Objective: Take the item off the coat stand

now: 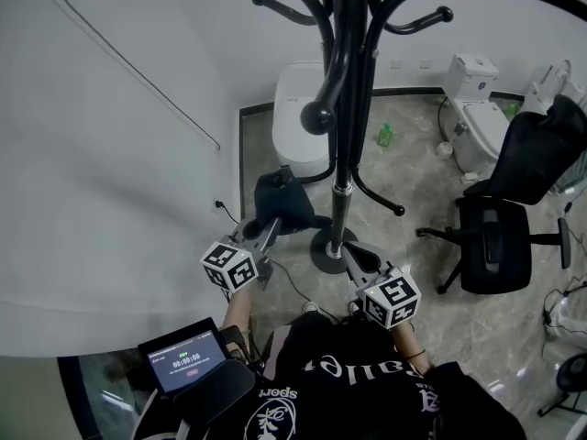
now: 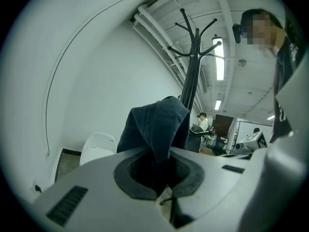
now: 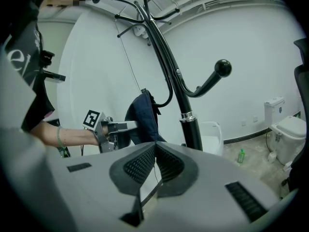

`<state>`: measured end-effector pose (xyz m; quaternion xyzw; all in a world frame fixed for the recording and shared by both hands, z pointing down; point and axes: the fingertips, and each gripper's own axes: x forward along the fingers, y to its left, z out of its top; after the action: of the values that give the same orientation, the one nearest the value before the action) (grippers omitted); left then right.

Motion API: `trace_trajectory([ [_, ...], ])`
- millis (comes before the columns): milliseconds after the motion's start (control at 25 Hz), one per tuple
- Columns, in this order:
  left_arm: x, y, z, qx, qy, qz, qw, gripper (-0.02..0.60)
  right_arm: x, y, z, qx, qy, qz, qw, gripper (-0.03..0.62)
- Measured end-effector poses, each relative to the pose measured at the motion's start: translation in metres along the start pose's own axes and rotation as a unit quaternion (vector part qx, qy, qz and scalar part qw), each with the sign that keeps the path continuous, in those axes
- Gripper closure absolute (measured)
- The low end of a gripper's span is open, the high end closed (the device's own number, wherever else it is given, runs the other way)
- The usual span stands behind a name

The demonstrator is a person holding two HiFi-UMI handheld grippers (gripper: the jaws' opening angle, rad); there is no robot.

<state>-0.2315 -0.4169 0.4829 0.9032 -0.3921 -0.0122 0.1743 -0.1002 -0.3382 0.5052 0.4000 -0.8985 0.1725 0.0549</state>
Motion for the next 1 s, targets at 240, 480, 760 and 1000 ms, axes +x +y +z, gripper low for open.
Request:
trace_trajectory([
  [240, -0.028, 0.000, 0.011, 0.008, -0.017, 0.031, 0.9993, 0.568, -0.001, -0.001, -0.002, 0.001, 0.006, 0.013, 1.000, 0.577],
  [480, -0.046, -0.003, -0.013, -0.011, -0.006, 0.078, 0.9968, 0.568, 0.002, 0.003, -0.005, -0.001, 0.015, 0.041, 0.999, 0.577],
  [760, -0.064, -0.032, -0.044, -0.046, -0.011, 0.121, 0.9915, 0.568, 0.000, 0.010, -0.004, -0.014, 0.026, 0.093, 0.995, 0.577],
  [1000, -0.077, -0.062, -0.070, -0.070, -0.021, 0.167, 0.9831, 0.568, -0.010, 0.013, -0.013, -0.026, 0.049, 0.148, 0.987, 0.577],
])
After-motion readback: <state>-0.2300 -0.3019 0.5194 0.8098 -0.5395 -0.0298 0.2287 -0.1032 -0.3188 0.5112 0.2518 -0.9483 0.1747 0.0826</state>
